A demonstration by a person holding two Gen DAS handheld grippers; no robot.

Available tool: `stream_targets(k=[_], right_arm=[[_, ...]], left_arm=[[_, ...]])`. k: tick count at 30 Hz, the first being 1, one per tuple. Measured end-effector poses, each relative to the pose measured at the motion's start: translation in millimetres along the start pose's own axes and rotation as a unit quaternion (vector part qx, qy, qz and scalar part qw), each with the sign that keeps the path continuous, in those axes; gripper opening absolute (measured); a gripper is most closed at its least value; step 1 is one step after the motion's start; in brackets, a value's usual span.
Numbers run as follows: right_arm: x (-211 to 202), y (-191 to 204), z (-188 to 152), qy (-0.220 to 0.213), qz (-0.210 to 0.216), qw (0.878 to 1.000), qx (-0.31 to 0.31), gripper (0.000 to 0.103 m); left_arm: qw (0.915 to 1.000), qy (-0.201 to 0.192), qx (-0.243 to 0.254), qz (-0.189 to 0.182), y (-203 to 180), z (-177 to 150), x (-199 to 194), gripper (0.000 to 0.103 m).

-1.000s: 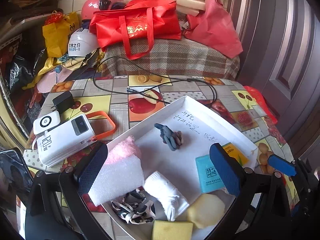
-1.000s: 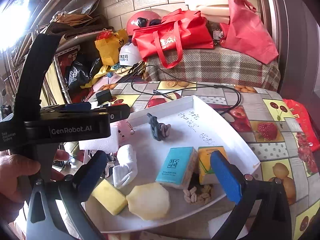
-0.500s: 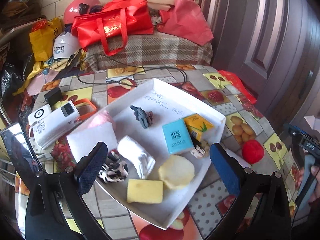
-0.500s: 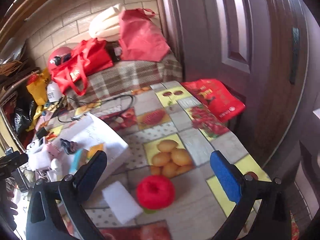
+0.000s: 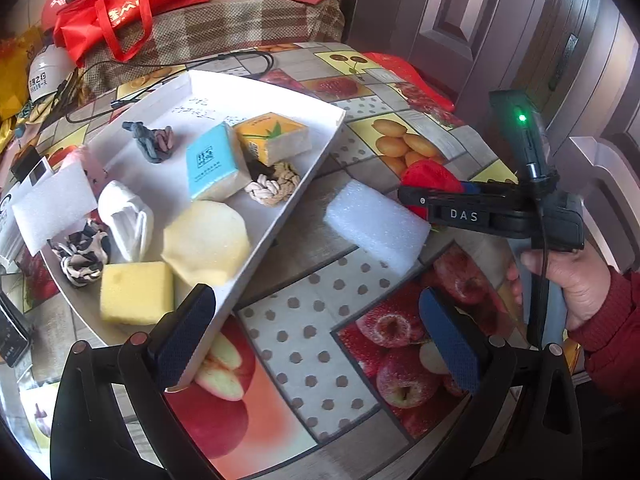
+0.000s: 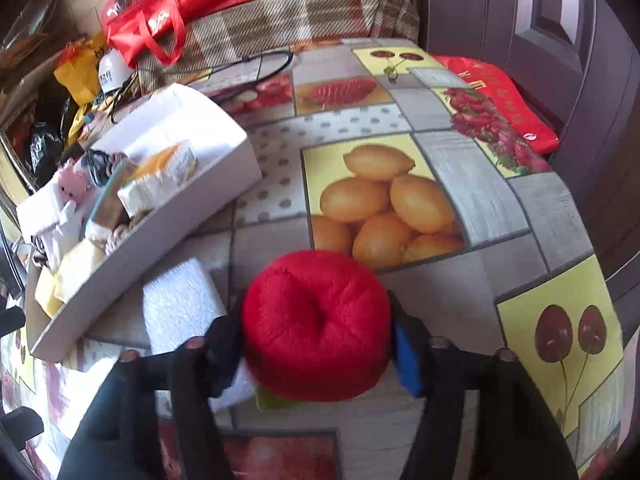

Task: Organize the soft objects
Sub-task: 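Grip the red apple plush with right tool while left tool moves to a white foam sheet, then close left tool on the foam sheet while right tool lifts the red plush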

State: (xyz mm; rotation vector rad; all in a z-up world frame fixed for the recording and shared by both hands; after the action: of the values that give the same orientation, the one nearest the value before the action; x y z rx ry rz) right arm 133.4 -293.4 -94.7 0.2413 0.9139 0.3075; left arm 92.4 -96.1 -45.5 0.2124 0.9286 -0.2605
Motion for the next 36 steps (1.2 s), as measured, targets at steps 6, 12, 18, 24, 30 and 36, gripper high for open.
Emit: stream_targets(k=[6,12,18,24,30,36], right_arm=[[-53.2,-42.2,-25.1,-0.036,0.004,0.998,0.055,0.059],[-97.9,-65.9,-44.6,-0.062,0.013,0.995,0.076,0.059],[-120.6,-73.5,-47.5,-0.071,0.031,0.995,0.06,0.059],[-134.0,-72.8,-35.4,-0.087,0.046,0.994,0.042,0.059],[-141.1,-52.9,-10.1,-0.118,0.066,0.99,0.027,0.059],[-149.1,-16.2,8.8,-0.154,0.075,0.985,0.014,0.059]], left_arm=[[0.9987,0.023,-0.044,-0.013,-35.8,26.2,24.0,0.103],[0.9813,0.08,-0.174,0.022,-59.6,51.4,65.9,0.102],[0.9777,0.088,-0.141,0.127,-88.2,58.6,98.0,0.102],[0.9861,0.052,-0.086,0.133,-87.4,49.7,94.8,0.069],[0.9927,0.04,-0.087,0.073,-68.9,34.5,66.7,0.066],[0.9954,-0.051,-0.061,0.054,-52.4,39.7,-5.4,0.066]])
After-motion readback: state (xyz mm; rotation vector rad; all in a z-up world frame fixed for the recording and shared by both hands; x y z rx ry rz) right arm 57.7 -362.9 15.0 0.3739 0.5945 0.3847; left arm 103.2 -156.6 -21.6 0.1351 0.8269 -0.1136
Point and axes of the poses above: each gripper's, at about its wrist camera, not at the fingertips, and x roughly the way its jaws point, y to its left, z to its top, the point moved 1 cm from there along x, roughly the way its jaws point, and after that the axes turned 14 degrees about z, right-handed, at the moved point
